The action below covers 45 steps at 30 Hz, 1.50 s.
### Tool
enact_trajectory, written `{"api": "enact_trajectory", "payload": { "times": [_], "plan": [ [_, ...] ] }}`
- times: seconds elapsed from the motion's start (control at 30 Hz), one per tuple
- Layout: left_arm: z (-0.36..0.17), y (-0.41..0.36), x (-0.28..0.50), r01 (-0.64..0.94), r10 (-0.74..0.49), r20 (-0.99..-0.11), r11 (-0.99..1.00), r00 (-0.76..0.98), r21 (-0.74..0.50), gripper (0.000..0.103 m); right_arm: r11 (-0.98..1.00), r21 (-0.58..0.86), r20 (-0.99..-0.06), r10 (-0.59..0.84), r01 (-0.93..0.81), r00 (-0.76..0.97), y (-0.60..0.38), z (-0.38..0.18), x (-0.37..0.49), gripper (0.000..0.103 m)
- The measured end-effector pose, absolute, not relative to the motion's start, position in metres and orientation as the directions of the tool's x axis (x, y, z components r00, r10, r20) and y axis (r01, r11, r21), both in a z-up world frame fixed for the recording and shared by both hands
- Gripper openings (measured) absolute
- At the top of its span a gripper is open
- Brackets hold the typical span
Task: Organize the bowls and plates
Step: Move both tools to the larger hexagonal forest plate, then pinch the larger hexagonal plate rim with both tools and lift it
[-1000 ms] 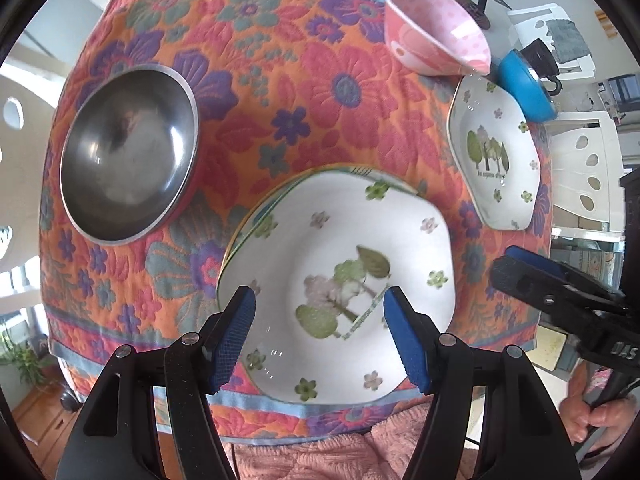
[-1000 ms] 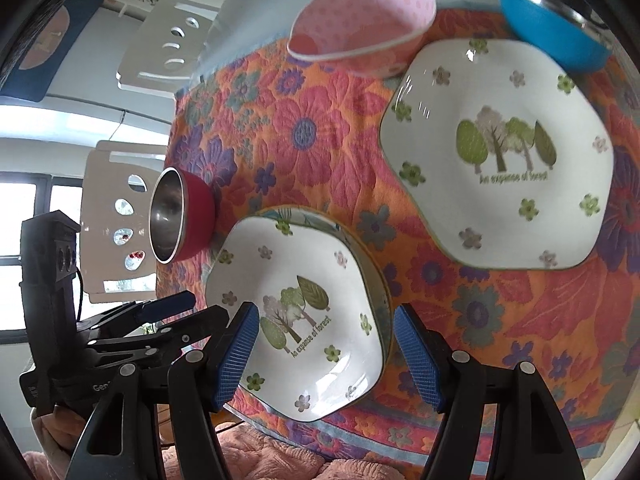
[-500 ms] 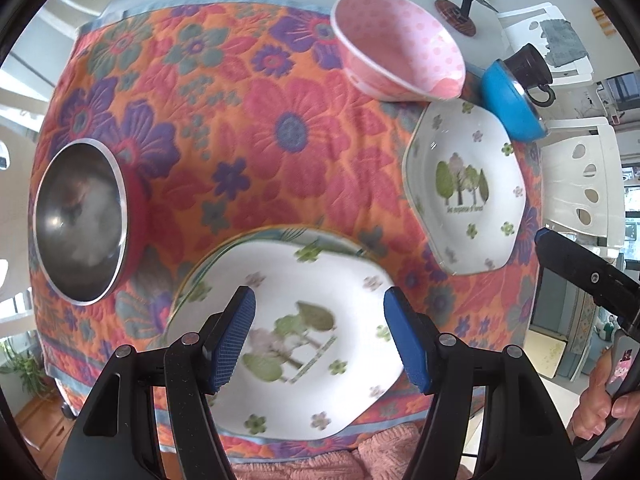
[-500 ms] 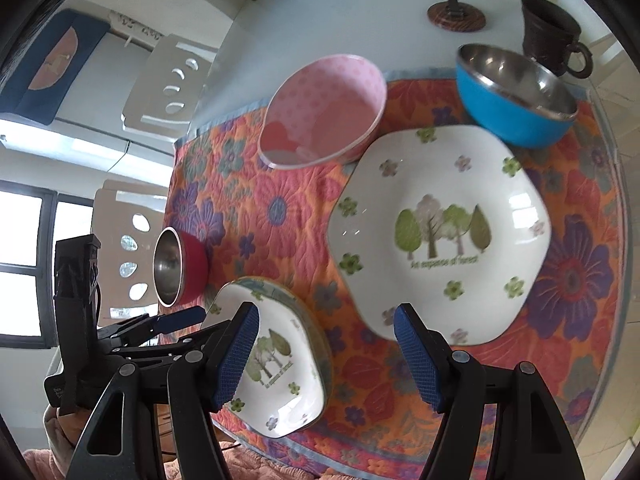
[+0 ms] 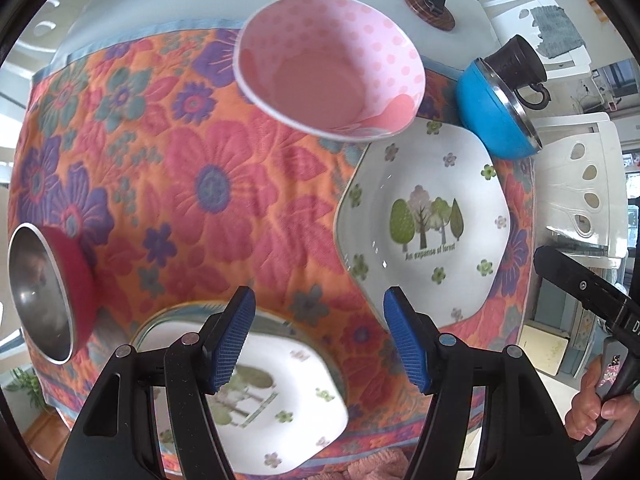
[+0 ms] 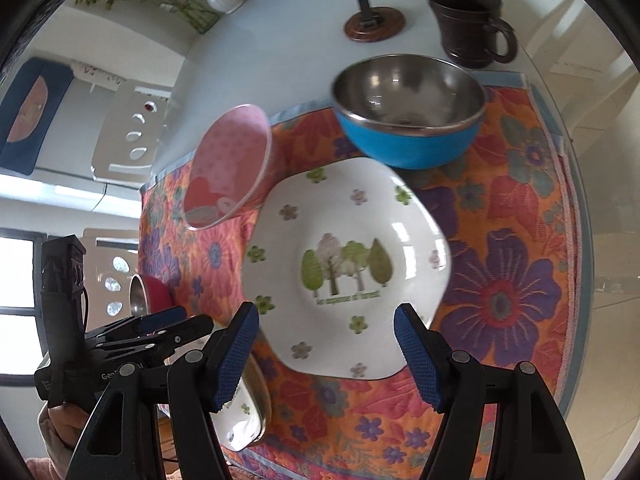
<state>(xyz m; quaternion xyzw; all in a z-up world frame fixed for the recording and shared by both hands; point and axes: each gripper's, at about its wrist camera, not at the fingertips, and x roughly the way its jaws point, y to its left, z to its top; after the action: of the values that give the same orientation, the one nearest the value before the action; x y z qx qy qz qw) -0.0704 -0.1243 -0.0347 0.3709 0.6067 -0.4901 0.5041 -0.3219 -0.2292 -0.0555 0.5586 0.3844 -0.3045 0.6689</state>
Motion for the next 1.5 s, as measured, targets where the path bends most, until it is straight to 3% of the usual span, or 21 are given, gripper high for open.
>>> {"api": "enact_trajectory", "payload": {
  "times": [0.83, 0.97, 1.13, 1.5],
  "plan": [
    [-0.117, -0.164, -0.145, 0.964, 0.09, -0.973, 0.182, -0.214, -0.195, 0.065, 0.058, 0.488, -0.871, 0.103, 0.871, 0.481, -0.279, -0.145, -0.339, 0.069],
    [-0.123, -0.171, -0.154, 0.97, 0.094, -0.975, 0.156, -0.203, -0.187, 0.068, 0.08, 0.481, -0.875, 0.097, 0.873, 0.473, -0.281, -0.146, -0.333, 0.07],
    [-0.131, -0.181, -0.169, 0.98, 0.087, -0.981, 0.117, -0.172, -0.161, 0.073, 0.099, 0.475, -0.88, 0.086, 0.874, 0.468, -0.28, -0.147, -0.321, 0.081],
    [-0.129, -0.204, -0.193, 0.983, 0.07, -0.983, 0.081, -0.17, -0.165, 0.071, 0.283, 0.382, -0.924, 0.093, 0.88, 0.371, -0.271, -0.139, -0.263, 0.08]
  ]
}}
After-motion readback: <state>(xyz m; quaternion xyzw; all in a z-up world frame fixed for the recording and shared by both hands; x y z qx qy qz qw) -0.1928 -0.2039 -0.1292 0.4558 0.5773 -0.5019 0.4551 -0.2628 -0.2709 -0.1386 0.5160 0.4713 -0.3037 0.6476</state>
